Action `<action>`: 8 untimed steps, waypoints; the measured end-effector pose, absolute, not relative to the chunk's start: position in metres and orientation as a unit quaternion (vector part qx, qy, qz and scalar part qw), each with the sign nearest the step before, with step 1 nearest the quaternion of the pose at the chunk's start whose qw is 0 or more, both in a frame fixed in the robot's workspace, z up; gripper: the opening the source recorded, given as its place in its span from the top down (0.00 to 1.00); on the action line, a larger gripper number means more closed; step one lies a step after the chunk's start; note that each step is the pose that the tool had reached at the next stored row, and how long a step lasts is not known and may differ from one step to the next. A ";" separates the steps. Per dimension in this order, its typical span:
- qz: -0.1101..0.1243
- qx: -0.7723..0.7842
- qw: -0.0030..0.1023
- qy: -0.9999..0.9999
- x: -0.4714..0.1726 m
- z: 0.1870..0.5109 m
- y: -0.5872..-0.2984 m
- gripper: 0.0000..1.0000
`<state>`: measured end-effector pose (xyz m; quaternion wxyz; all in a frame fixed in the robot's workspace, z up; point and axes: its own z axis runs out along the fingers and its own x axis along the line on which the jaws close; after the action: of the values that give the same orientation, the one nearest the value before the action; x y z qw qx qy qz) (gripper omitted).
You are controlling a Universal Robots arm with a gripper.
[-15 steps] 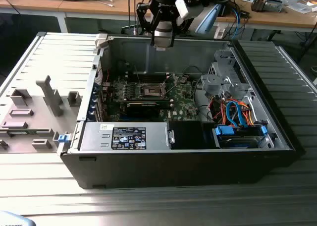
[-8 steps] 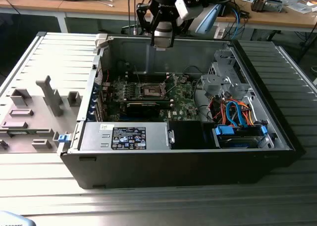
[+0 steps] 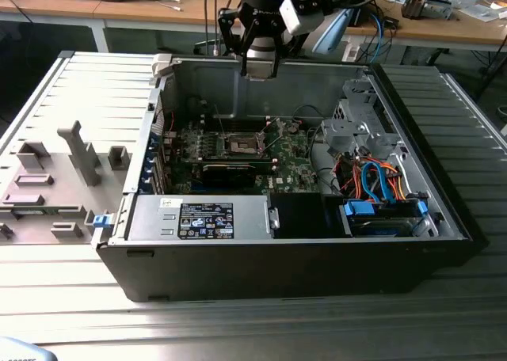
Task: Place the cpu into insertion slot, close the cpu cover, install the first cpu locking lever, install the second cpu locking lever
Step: 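Place the cpu into insertion slot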
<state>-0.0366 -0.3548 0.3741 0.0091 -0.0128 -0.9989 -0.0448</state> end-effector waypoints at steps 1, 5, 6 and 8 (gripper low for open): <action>-0.045 -0.013 0.009 -0.999 -0.037 0.374 -0.355 0.45; -0.045 -0.013 0.009 -0.999 -0.037 0.372 -0.355 0.45; -0.045 -0.013 0.009 -0.999 -0.037 0.372 -0.355 0.45; -0.045 -0.013 0.009 -0.999 -0.037 0.371 -0.355 0.45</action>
<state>-0.0367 -0.3548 0.3713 0.0091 -0.0128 -0.9989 -0.0448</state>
